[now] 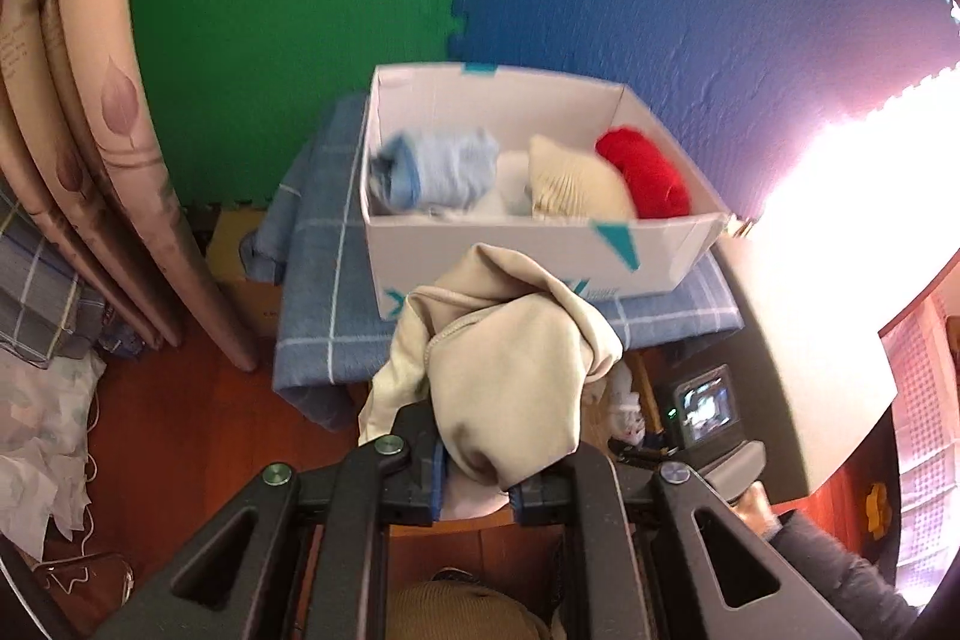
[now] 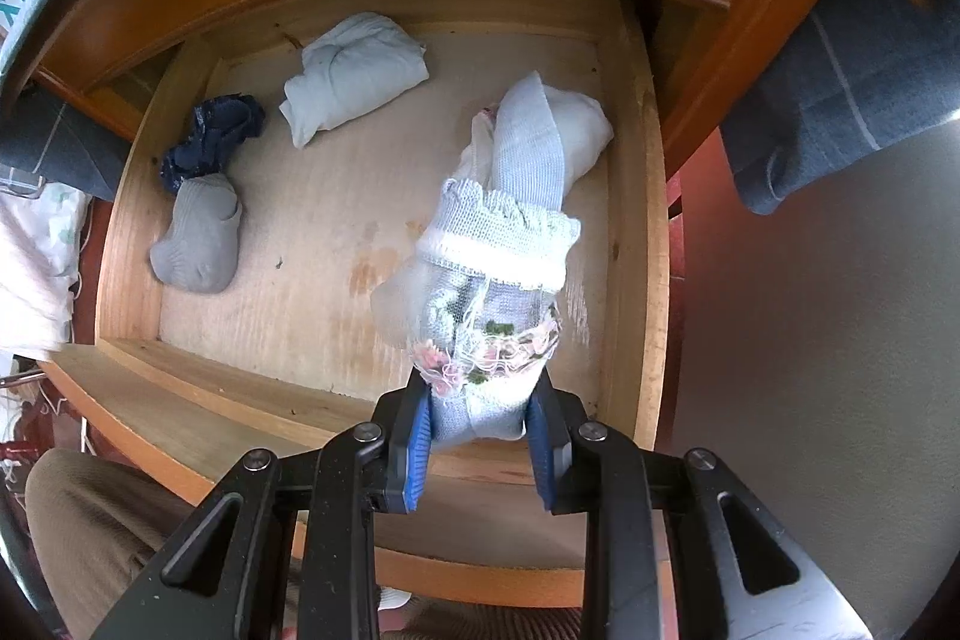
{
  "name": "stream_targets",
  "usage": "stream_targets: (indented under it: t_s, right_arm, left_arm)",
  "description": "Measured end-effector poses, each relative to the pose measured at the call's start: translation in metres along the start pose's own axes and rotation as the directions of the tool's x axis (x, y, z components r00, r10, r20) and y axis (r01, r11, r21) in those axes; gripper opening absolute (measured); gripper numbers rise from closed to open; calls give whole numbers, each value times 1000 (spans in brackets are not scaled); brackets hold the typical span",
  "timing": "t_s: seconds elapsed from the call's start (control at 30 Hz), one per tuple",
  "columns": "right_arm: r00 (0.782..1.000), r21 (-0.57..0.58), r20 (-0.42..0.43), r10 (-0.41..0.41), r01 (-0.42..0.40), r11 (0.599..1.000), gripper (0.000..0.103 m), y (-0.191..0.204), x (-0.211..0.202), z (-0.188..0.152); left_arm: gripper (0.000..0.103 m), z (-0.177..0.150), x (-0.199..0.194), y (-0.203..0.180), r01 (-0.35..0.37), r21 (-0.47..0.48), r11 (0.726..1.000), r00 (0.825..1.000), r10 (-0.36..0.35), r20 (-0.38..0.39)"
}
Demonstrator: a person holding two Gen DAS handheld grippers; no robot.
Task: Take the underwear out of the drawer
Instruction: 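Carry the beige cloth into the white box with the left gripper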
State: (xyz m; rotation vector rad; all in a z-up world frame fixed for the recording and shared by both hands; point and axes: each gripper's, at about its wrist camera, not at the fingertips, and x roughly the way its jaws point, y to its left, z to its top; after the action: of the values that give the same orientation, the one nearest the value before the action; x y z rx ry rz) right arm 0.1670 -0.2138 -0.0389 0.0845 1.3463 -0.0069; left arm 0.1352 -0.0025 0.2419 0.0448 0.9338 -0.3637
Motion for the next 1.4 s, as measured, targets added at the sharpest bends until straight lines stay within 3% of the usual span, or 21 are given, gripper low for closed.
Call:
stream_targets:
  t_s: [0.23, 0.5, 0.73, 0.93, 1.0, 1.27, 1.4]
  right_arm:
    - [1000, 5, 0, 7, -7, 1000, 26, 0, 2, 0]
    - [1000, 9, 0, 20, -20, 1000, 26, -4, 1, -1]
    - [999, 15, 4, 42, -42, 999, 26, -6, -1, -1]
    - [999, 14, 4, 47, -47, 999, 26, -8, -1, -1]
    - [999, 12, 4, 50, -50, 999, 26, -7, -1, -1]
    - [998, 3, 3, 70, -70, 998, 26, -7, -2, -2]
    - [996, 17, 4, 92, -92, 996, 26, -11, -1, -1]
  left_arm:
    - [14, 30, -57, -13, -32, 50, 998, 996, 28, 81]
    - [15, 90, -109, -28, -76, 90, 993, 981, 59, 182]
    - [15, 146, -131, -29, -113, 81, 990, 946, 82, 315]
    - [15, 176, -93, -17, -135, 37, 990, 947, 118, 300]
    - [15, 178, -64, -15, -130, 27, 991, 956, 118, 267]
    - [15, 158, 53, -19, -118, 37, 992, 987, 113, 111]
    - [15, 137, 102, -28, -171, 94, 981, 985, 169, 24]
